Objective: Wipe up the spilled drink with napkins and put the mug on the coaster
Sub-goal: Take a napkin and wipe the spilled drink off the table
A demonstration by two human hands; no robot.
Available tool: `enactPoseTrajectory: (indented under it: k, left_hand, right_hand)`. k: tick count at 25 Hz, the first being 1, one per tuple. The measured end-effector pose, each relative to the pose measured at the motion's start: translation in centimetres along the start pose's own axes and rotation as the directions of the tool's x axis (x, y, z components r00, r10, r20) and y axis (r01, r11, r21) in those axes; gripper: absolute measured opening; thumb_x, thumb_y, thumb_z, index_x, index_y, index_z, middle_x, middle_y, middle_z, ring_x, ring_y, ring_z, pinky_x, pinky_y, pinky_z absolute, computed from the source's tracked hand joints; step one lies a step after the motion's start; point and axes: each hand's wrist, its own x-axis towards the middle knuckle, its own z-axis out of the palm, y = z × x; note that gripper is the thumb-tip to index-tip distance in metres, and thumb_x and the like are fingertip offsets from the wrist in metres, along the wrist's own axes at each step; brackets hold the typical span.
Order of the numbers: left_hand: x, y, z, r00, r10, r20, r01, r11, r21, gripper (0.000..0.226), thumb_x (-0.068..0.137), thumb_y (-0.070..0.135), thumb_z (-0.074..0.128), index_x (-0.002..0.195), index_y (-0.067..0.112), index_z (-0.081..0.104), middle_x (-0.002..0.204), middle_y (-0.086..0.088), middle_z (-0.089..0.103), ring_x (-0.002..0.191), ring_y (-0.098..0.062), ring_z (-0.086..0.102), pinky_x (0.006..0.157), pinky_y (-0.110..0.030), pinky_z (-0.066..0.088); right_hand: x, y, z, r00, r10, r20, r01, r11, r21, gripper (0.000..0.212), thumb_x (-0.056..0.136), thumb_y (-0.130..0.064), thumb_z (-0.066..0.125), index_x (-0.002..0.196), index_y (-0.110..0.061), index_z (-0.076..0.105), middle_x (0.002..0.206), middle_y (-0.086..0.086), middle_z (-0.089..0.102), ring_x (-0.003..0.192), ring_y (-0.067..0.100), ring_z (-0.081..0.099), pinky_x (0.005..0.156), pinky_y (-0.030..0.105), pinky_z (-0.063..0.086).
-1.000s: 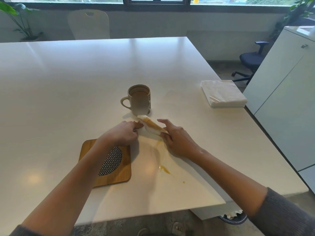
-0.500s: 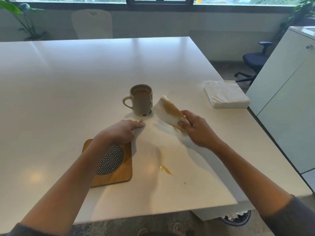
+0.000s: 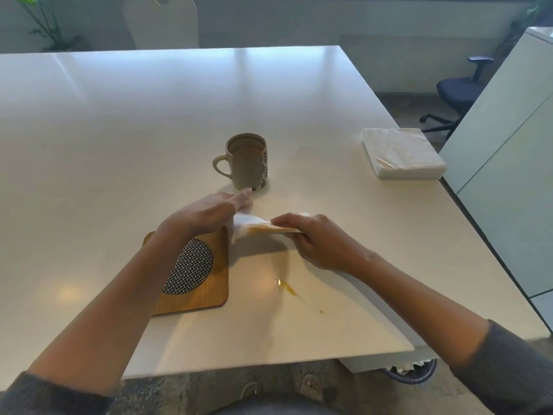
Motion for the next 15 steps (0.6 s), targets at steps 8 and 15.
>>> enactPoseTrajectory:
  k: [8, 15]
  left_hand:
    - [0.0, 0.9, 0.8, 0.995, -0.078, -0.063, 0.082, 0.994, 0.069, 0.070, 0.098, 0.069, 0.023, 0.139, 0.026, 0.061, 0.154, -0.006, 0.047, 0.136, -0.028, 0.046, 0.118, -0.047, 0.029]
    - [0.0, 1.5, 1.2, 0.989, -0.092, -0.114, 0.104, 0.989, 0.109, 0.062, 0.101, 0.063, 0.032, 0.141, 0.023, 0.057, 0.153, -0.009, 0.047, 0.137, -0.029, 0.045, 0.118, -0.046, 0.030]
  right_hand:
    - [-1.6, -1.5, 0.1, 0.971, -0.135, 0.198, 0.122, 0.990, 0.076, 0.037, 0.101, -0.011, 0.047, 0.132, -0.026, 0.059, 0.120, -0.003, 0.069, 0.099, 0.013, 0.064, 0.091, 0.027, 0.053]
    - [-3.6, -1.8, -0.9, 0.943, -0.175, 0.282, 0.144, 0.981, 0.128, 0.047, 0.096, 0.000, 0.044, 0.134, -0.023, 0.057, 0.126, -0.001, 0.067, 0.105, 0.016, 0.065, 0.093, 0.031, 0.051]
